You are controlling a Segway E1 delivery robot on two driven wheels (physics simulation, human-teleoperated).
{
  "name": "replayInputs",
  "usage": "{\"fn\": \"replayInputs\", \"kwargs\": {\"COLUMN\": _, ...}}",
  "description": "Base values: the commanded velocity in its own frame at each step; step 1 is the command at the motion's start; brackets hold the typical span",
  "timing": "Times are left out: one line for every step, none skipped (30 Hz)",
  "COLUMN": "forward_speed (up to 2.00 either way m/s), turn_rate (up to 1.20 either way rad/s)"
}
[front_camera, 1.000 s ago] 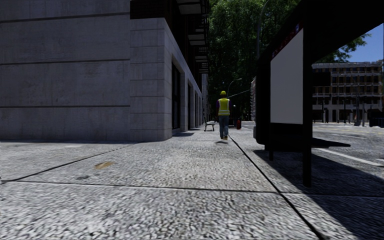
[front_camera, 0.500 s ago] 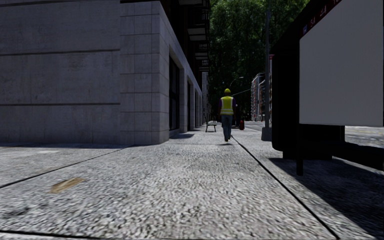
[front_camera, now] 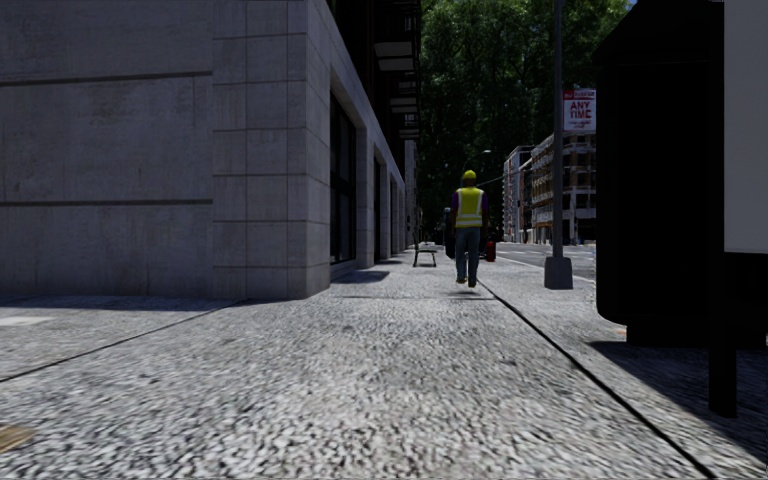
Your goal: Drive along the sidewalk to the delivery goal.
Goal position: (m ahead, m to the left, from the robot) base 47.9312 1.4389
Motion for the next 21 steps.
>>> {"fn": "replayInputs", "kwargs": {"forward_speed": 2.00, "turn_rate": 0.00}}
{"fn": "replayInputs", "kwargs": {"forward_speed": 2.00, "turn_rate": 0.00}}
{"fn": "replayInputs", "kwargs": {"forward_speed": 2.00, "turn_rate": 0.00}}
{"fn": "replayInputs", "kwargs": {"forward_speed": 2.00, "turn_rate": 0.00}}
{"fn": "replayInputs", "kwargs": {"forward_speed": 2.00, "turn_rate": 0.00}}
{"fn": "replayInputs", "kwargs": {"forward_speed": 2.00, "turn_rate": 0.00}}
{"fn": "replayInputs", "kwargs": {"forward_speed": 2.00, "turn_rate": 0.00}}
{"fn": "replayInputs", "kwargs": {"forward_speed": 2.00, "turn_rate": 0.00}}
{"fn": "replayInputs", "kwargs": {"forward_speed": 2.00, "turn_rate": 0.00}}
{"fn": "replayInputs", "kwargs": {"forward_speed": 2.00, "turn_rate": 0.00}}
{"fn": "replayInputs", "kwargs": {"forward_speed": 2.00, "turn_rate": 0.00}}
{"fn": "replayInputs", "kwargs": {"forward_speed": 2.00, "turn_rate": 0.00}}
{"fn": "replayInputs", "kwargs": {"forward_speed": 2.00, "turn_rate": 0.00}}
{"fn": "replayInputs", "kwargs": {"forward_speed": 2.00, "turn_rate": 0.00}}
{"fn": "replayInputs", "kwargs": {"forward_speed": 2.00, "turn_rate": 0.00}}
{"fn": "replayInputs", "kwargs": {"forward_speed": 2.00, "turn_rate": 0.00}}
{"fn": "replayInputs", "kwargs": {"forward_speed": 2.00, "turn_rate": 0.00}}
{"fn": "replayInputs", "kwargs": {"forward_speed": 2.00, "turn_rate": 0.00}}
{"fn": "replayInputs", "kwargs": {"forward_speed": 2.00, "turn_rate": 0.00}}
{"fn": "replayInputs", "kwargs": {"forward_speed": 2.00, "turn_rate": 0.00}}
{"fn": "replayInputs", "kwargs": {"forward_speed": 2.00, "turn_rate": 0.00}}
